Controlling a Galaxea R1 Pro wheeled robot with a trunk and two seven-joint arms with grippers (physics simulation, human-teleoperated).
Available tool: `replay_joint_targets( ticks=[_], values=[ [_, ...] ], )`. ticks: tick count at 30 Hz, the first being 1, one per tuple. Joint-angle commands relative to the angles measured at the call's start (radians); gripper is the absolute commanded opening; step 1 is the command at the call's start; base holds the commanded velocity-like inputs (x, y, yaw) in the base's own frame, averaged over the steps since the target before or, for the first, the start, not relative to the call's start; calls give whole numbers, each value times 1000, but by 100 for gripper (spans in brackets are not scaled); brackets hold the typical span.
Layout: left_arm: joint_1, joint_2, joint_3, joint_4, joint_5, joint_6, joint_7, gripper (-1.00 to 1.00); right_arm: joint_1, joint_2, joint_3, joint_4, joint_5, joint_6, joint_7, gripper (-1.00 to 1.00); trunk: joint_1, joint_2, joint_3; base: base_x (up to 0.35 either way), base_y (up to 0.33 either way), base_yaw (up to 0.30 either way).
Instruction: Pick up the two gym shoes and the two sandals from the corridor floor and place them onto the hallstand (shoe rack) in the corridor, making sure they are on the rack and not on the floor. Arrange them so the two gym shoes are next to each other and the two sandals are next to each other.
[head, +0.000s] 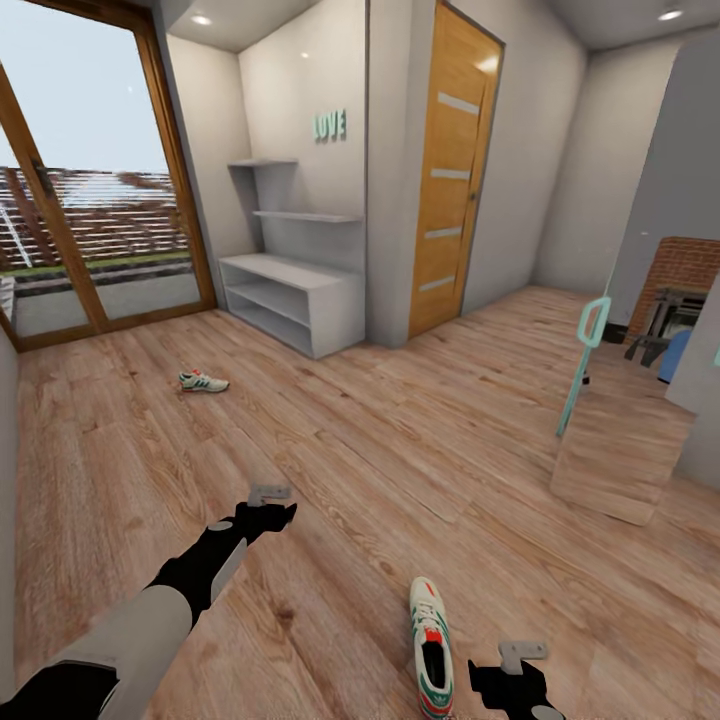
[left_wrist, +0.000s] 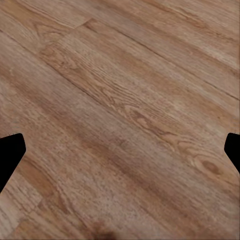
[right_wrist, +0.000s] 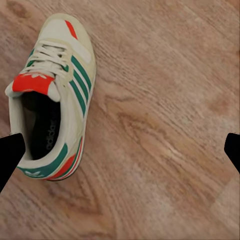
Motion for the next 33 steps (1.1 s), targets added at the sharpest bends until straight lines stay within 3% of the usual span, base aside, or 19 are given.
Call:
replay_joint_targets(
  ticks=[1, 14, 17, 22, 25, 33],
  values=[
    [0, 1, -3, -2, 10, 6, -1, 100, 0, 0, 1, -1, 0, 1, -3, 100, 4, -8, -6, 0, 0, 0],
    [-2, -1, -4, -2, 11, 6, -1, 100, 0, 3, 1, -9, 0, 1, -5, 100, 54, -99, -65, 0, 0, 123],
    [-2, -1, -4, -11, 12, 7, -1, 100, 0, 4, 1, -21, -1, 1, -5, 100, 54, -99, -66, 0, 0, 58],
    [-6, -1, -5, -14, 11, 8, -1, 100, 0, 33, 2, -73, -1, 9, -9, 100, 54, -99, -66, 0, 0, 8],
    [-9, 0, -6, -15, 11, 8, -1, 100, -1, 74, 2, -122, 2, 14, -22, 100, 54, -99, -66, 0, 0, 2],
    [-11, 1, -6, -16, 11, 13, -1, 100, -3, 98, 2, -134, 2, 36, -74, 100, 54, -99, -66, 0, 0, 0]
  ],
)
